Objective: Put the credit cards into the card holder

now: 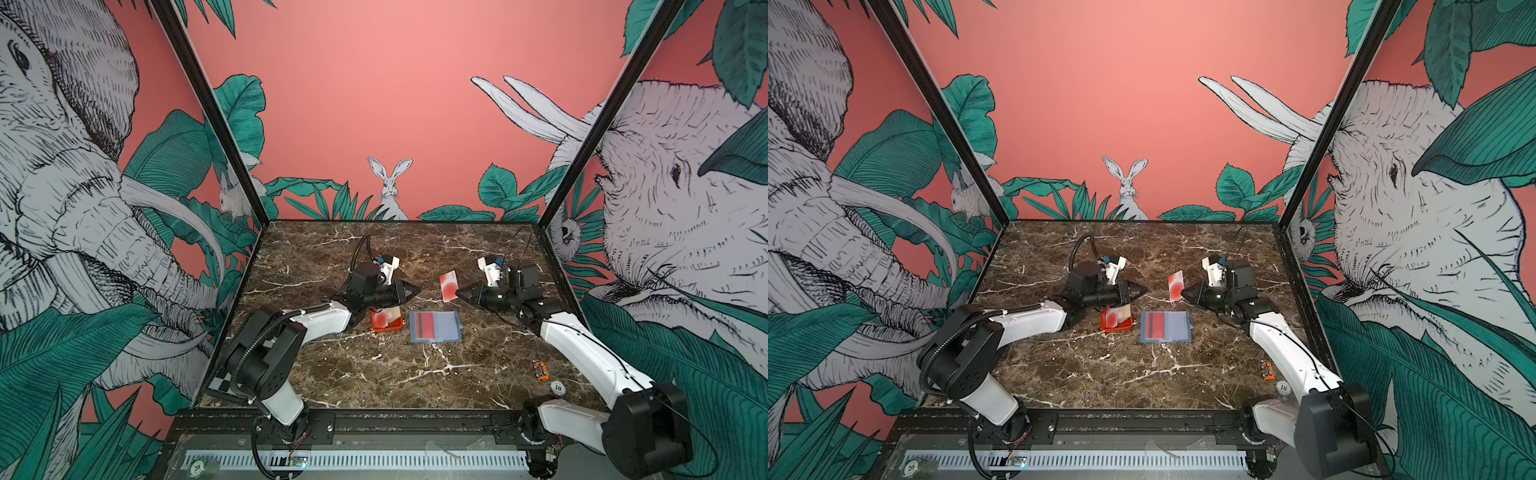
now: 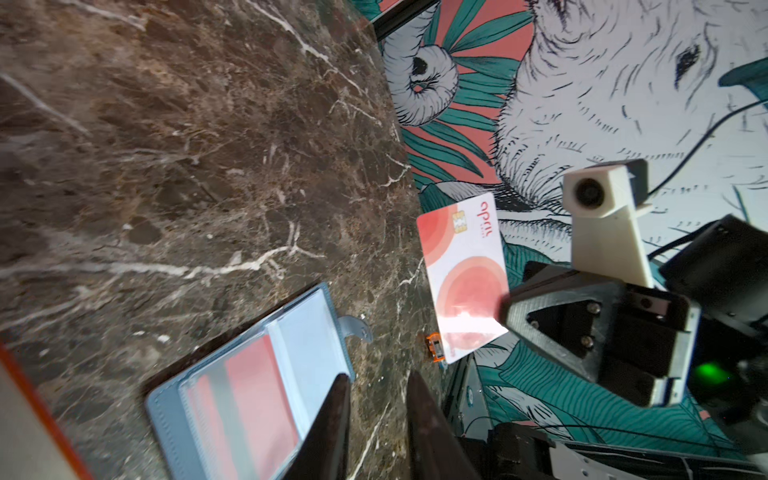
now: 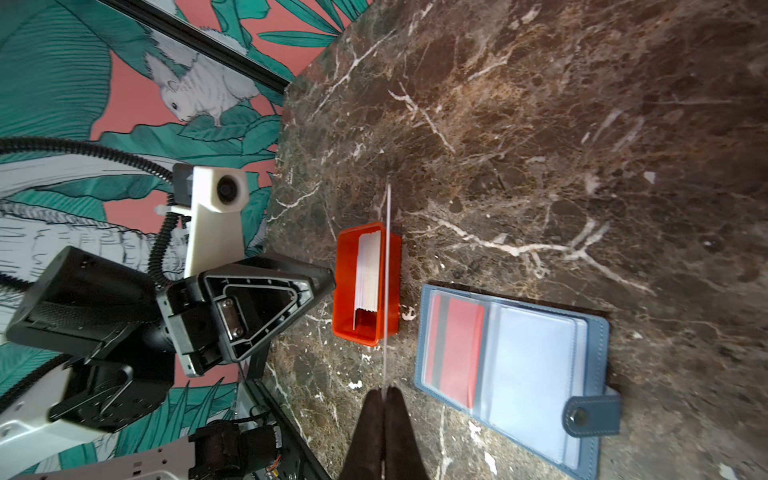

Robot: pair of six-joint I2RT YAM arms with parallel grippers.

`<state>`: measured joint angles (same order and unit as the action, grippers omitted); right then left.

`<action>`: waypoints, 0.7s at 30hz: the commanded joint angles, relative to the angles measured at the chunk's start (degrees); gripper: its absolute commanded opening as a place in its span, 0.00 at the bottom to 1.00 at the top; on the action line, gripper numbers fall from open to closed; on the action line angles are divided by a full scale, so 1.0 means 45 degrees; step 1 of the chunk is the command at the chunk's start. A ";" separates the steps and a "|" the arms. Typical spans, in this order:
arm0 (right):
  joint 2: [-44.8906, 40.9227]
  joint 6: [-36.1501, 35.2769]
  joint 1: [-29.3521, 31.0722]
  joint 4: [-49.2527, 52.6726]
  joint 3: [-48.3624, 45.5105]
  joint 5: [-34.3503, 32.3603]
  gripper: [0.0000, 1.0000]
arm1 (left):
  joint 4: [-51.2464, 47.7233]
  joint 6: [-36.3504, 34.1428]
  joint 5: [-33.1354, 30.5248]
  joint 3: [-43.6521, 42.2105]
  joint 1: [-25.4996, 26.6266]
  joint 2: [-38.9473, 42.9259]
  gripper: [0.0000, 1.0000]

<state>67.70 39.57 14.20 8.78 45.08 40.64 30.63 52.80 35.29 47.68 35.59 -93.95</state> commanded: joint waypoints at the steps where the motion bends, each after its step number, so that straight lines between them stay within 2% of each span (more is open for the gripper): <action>1: -0.0029 0.1011 -0.0082 -0.2178 -0.0073 0.1365 0.00 | 0.1463 0.0677 0.0749 0.0480 0.0078 -0.0057 0.28; 10: 0.0566 0.2252 -0.0078 -0.4125 -0.0039 0.2322 0.00 | 0.3398 0.2429 0.1642 0.0751 0.0078 -0.0768 0.27; 17: 0.1043 0.2507 -0.0065 -0.4636 0.0158 0.2871 0.00 | 0.4176 0.3031 0.2133 0.0898 0.0069 -0.0956 0.27; 21: 0.1019 0.2400 -0.0068 -0.4460 0.0119 0.2713 0.00 | 0.4559 0.3326 0.2198 0.0889 0.0078 -0.1084 0.27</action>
<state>72.34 50.04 14.09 -8.45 44.99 51.70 47.05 65.82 43.66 50.52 35.62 -98.80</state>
